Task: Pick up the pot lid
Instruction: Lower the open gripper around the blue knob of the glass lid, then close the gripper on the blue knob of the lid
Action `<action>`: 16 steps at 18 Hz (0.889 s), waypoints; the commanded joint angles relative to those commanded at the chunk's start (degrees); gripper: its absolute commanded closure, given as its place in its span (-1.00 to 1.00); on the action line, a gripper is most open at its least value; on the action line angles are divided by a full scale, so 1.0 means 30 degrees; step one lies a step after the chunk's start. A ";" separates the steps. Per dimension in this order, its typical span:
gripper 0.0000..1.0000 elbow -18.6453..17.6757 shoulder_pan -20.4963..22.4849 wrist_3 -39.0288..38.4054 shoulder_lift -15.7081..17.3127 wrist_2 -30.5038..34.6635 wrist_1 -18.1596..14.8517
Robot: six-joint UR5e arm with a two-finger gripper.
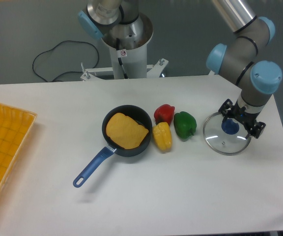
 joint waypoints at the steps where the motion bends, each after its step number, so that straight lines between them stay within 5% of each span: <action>1: -1.00 -0.0234 -0.0001 0.0059 0.0000 0.0000 0.0352; 16: -1.00 -0.0031 0.0146 0.0294 0.0205 0.0117 0.0092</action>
